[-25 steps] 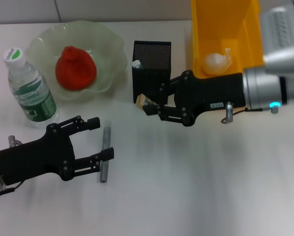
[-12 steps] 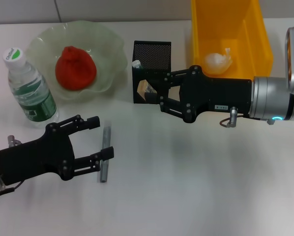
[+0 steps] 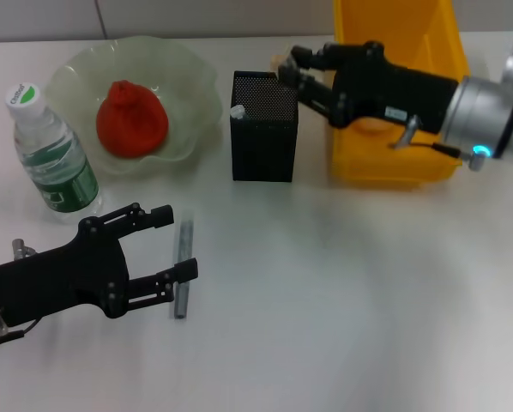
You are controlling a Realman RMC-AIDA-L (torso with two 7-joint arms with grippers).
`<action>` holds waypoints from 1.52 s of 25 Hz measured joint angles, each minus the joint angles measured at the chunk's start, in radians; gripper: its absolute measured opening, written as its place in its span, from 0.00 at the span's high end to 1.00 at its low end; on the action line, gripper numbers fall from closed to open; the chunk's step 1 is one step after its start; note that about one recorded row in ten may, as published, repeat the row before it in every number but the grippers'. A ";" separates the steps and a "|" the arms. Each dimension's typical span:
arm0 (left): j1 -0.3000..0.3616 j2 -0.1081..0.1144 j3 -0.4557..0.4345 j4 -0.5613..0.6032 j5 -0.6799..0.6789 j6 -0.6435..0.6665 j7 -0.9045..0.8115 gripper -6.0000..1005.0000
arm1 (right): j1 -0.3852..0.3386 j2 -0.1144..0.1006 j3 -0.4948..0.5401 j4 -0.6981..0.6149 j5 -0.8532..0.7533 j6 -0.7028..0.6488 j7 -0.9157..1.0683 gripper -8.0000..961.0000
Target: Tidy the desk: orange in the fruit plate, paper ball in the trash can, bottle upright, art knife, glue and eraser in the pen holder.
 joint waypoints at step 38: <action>0.000 0.005 0.000 0.003 -0.001 0.011 0.009 0.20 | 0.046 0.002 -0.010 0.005 0.052 0.081 0.023 0.22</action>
